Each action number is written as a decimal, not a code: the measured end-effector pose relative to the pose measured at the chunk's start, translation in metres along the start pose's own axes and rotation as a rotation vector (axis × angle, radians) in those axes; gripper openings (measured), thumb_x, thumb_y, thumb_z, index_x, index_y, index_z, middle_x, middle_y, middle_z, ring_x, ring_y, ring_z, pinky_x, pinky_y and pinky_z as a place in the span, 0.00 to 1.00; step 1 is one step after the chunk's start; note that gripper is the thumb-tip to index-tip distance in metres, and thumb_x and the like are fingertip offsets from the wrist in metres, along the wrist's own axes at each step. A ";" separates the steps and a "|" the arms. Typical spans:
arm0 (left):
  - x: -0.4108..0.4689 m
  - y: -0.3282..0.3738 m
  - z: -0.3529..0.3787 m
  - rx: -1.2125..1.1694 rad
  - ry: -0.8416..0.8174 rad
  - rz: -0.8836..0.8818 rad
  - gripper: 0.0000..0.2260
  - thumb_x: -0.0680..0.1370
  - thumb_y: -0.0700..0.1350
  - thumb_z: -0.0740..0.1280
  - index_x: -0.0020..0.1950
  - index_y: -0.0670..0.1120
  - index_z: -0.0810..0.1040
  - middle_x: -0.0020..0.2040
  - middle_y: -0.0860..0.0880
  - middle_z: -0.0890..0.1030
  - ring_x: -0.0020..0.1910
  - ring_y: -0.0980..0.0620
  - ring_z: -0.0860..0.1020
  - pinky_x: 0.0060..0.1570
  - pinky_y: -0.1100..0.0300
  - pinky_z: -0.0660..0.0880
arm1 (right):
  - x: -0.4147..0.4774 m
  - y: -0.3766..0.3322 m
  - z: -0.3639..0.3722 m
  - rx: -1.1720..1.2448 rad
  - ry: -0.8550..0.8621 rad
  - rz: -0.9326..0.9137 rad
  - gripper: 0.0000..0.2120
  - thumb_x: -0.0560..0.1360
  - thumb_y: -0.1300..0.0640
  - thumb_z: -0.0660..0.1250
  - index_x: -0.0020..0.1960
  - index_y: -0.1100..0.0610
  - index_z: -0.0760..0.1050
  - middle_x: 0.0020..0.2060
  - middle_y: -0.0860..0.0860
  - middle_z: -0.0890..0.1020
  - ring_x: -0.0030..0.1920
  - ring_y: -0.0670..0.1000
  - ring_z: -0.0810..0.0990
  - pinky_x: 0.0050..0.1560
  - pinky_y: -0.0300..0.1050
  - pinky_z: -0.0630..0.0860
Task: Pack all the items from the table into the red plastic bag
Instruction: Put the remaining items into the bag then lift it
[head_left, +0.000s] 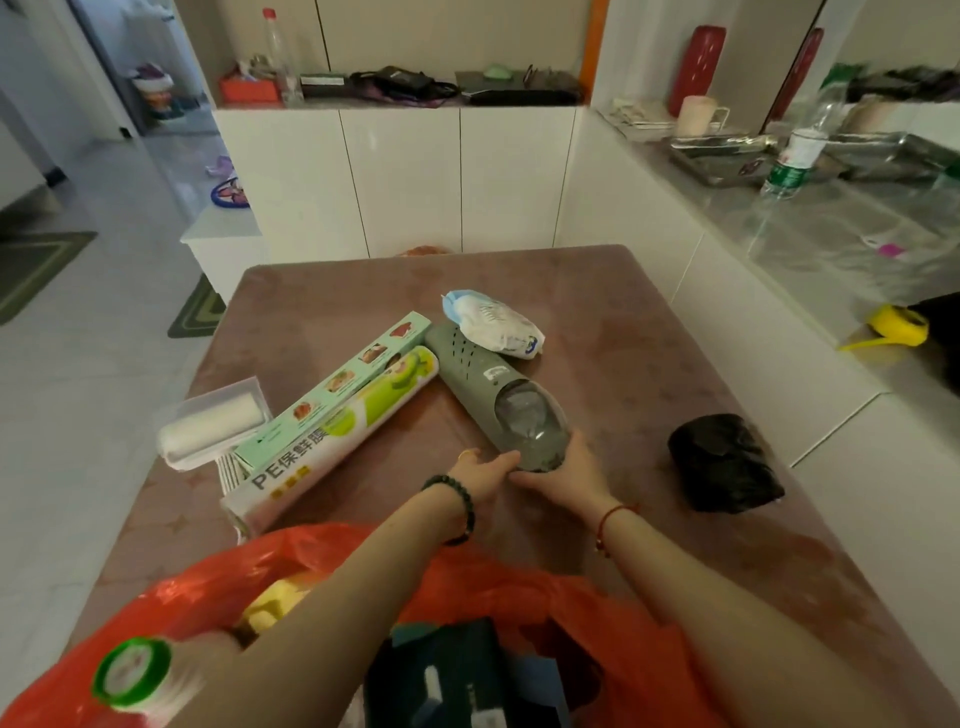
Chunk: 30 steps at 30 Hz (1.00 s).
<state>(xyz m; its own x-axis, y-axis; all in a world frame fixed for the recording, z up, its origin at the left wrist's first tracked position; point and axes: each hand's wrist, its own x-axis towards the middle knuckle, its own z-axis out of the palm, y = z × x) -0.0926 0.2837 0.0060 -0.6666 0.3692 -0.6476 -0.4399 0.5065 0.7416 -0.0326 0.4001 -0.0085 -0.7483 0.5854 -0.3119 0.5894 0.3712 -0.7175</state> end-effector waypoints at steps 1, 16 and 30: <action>0.008 0.000 0.003 -0.080 -0.007 -0.025 0.37 0.70 0.58 0.67 0.72 0.42 0.59 0.69 0.41 0.70 0.65 0.41 0.72 0.62 0.50 0.72 | 0.004 0.002 0.002 0.017 0.010 -0.016 0.39 0.54 0.45 0.79 0.59 0.54 0.66 0.57 0.54 0.78 0.58 0.55 0.77 0.57 0.54 0.76; 0.034 0.005 -0.008 -0.575 0.196 -0.190 0.35 0.62 0.57 0.74 0.64 0.44 0.69 0.58 0.43 0.79 0.49 0.46 0.80 0.32 0.57 0.75 | 0.014 0.025 -0.011 0.010 0.117 -0.177 0.26 0.67 0.63 0.69 0.64 0.58 0.69 0.57 0.56 0.78 0.57 0.54 0.76 0.53 0.42 0.72; -0.021 0.032 0.019 -0.513 0.182 0.022 0.33 0.68 0.50 0.73 0.69 0.43 0.64 0.61 0.40 0.75 0.55 0.41 0.77 0.53 0.49 0.75 | -0.034 -0.010 -0.022 0.094 -0.175 -0.491 0.33 0.70 0.55 0.71 0.71 0.55 0.62 0.66 0.49 0.72 0.64 0.45 0.71 0.64 0.35 0.68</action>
<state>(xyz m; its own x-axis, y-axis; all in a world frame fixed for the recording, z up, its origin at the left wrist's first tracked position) -0.0808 0.3069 0.0399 -0.7525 0.2119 -0.6236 -0.6312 0.0382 0.7747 -0.0061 0.3921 0.0226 -0.9737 0.2270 -0.0186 0.1330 0.5002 -0.8556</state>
